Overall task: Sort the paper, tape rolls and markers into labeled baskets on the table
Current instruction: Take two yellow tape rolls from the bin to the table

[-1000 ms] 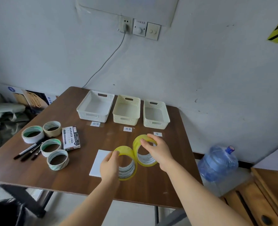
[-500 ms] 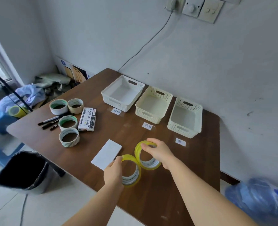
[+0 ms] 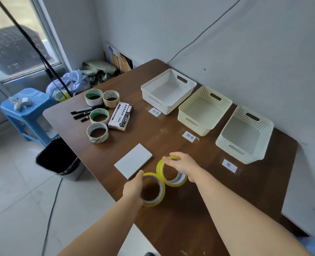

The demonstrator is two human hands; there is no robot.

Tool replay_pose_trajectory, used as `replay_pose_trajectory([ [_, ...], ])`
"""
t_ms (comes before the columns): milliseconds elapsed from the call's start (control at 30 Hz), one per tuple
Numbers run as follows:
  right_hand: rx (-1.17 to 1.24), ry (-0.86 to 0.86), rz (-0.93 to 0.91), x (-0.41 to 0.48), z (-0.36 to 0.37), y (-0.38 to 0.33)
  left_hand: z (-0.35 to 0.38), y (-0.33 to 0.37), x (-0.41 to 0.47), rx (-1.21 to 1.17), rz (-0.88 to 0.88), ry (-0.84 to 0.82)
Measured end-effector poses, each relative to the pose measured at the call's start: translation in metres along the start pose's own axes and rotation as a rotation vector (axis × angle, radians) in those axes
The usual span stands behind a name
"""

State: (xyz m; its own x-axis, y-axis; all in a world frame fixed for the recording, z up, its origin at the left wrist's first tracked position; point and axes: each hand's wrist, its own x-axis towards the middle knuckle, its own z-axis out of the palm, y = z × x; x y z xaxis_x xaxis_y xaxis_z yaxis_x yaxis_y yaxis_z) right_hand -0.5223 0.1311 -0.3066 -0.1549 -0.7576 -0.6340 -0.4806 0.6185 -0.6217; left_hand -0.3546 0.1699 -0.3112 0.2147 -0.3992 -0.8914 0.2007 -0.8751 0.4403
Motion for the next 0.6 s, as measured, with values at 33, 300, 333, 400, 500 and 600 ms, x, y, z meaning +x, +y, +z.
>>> replay_pose_trajectory([
  [33, -0.016, -0.008, 0.002, 0.003, 0.001, -0.001, 0.001, 0.000, 0.001, 0.003, -0.003, 0.003],
  [300, -0.082, -0.006, 0.074, 0.028, 0.004, 0.000, 0.005, 0.004, 0.009, 0.020, -0.028, 0.000],
  [333, -0.075, -0.001, 0.081, 0.031, 0.005, 0.000, 0.005, 0.005, 0.009, 0.026, -0.028, -0.001],
  [400, -0.059, 0.006, 0.088, 0.035, 0.007, 0.001, 0.006, 0.007, 0.008, 0.024, -0.035, -0.014],
  [500, -0.042, 0.015, 0.103, 0.040, 0.008, 0.004, 0.006, 0.009, 0.007, -0.002, -0.071, -0.027],
  [600, -0.057, 0.021, 0.110, 0.044, 0.009, 0.007, 0.005, 0.009, 0.008, -0.007, -0.078, -0.032],
])
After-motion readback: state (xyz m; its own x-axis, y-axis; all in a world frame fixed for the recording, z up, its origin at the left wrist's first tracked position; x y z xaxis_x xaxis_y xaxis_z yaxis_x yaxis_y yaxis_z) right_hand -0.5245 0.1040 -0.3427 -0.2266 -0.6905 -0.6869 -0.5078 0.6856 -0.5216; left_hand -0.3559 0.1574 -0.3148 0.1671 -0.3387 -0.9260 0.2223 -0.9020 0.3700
